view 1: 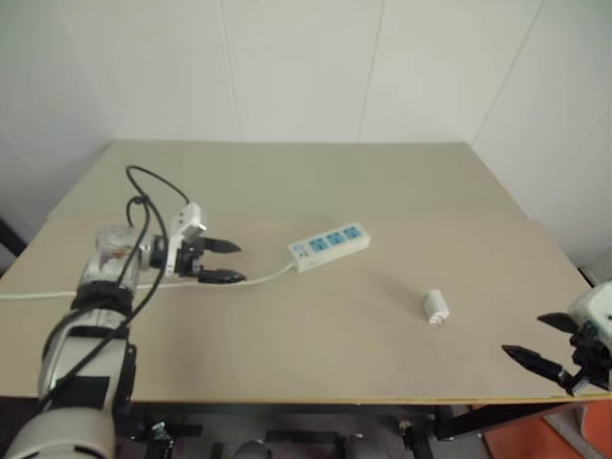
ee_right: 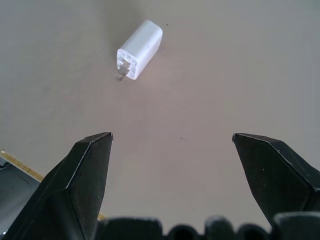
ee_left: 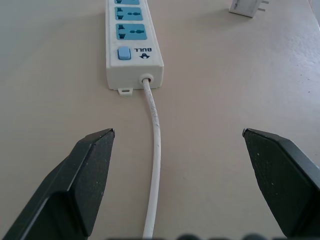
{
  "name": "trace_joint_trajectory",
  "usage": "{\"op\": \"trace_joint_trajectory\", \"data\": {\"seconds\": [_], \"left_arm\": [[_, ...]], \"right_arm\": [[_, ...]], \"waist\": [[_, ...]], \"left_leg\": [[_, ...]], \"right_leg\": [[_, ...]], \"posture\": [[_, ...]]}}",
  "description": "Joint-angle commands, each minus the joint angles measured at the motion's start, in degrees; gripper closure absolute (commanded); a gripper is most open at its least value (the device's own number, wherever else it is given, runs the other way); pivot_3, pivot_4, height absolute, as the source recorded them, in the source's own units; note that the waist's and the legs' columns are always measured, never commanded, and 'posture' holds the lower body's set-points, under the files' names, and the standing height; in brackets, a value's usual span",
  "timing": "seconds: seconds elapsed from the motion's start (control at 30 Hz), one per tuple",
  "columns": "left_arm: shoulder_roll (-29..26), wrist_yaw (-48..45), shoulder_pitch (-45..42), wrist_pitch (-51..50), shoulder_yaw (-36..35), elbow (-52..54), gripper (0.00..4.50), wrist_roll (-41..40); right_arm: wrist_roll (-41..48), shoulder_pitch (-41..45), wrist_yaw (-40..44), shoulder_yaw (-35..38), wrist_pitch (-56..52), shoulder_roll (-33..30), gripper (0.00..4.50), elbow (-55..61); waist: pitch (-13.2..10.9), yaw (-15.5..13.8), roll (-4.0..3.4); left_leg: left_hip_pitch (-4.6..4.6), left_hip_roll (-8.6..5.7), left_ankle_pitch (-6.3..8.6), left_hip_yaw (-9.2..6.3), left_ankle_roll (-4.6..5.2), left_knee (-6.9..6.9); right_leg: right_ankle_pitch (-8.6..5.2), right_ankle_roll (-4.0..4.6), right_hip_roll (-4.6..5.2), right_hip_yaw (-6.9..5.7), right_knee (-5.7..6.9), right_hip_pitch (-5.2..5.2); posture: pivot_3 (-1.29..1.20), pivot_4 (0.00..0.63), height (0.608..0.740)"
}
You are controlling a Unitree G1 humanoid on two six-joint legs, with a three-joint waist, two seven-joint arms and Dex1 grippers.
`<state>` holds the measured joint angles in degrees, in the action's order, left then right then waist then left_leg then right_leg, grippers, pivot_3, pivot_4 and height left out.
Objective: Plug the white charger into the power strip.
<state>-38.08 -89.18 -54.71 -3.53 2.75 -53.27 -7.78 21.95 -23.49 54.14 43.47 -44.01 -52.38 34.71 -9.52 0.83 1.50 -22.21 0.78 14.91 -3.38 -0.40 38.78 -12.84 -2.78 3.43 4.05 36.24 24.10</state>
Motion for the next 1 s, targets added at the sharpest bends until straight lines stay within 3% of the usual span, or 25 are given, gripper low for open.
{"op": "trace_joint_trajectory", "data": {"seconds": [0.03,0.43,0.6,0.77,1.0], "left_arm": [[-0.45,-0.52,-1.62,1.78,-0.44,-0.49,0.03,0.22],[4.16,2.69,-3.85,4.54,-0.71,-2.14,0.03,1.02],[5.73,8.43,-4.29,10.37,-1.49,-4.67,0.03,1.68],[11.51,7.89,-4.05,15.39,-7.60,-10.28,0.03,-4.10],[18.64,19.84,-3.00,23.95,-11.30,-17.46,0.03,-2.96]], "right_arm": [[0.03,-0.03,-1.01,2.01,0.41,0.41,0.00,1.77],[-0.38,2.88,-6.42,-2.76,-0.86,1.41,0.00,2.71],[-0.15,2.97,-7.85,-2.54,-1.28,1.95,0.00,2.99],[0.09,3.48,-9.93,-3.26,-2.18,2.95,0.00,3.93],[0.19,5.63,-14.90,-6.92,-4.51,5.36,0.00,6.68]], "waist": [[0.00,0.08,0.00],[0.00,0.02,0.01],[0.00,-0.01,0.00],[0.01,-0.01,0.01],[0.02,-0.02,0.02]], "left_leg": [[0.00,0.00,0.00,0.00,0.00,0.02],[-0.01,0.00,0.01,-0.01,0.02,0.06],[0.03,-0.01,0.01,-0.01,0.02,0.09],[0.04,-0.01,0.01,0.00,0.03,0.10],[0.05,-0.03,0.02,-0.02,0.03,0.10]], "right_leg": [[0.00,0.00,0.00,0.00,0.01,0.00],[0.01,0.00,-0.01,0.00,0.08,0.01],[0.01,0.01,0.00,0.01,0.11,-0.02],[0.01,0.01,0.00,0.01,0.11,-0.05],[0.02,0.02,0.00,0.02,0.15,-0.04]], "posture": [[0.00,0.150,0.740],[0.00,0.150,0.740],[0.00,0.150,0.740],[0.00,0.150,0.740],[0.00,0.150,0.740]]}}
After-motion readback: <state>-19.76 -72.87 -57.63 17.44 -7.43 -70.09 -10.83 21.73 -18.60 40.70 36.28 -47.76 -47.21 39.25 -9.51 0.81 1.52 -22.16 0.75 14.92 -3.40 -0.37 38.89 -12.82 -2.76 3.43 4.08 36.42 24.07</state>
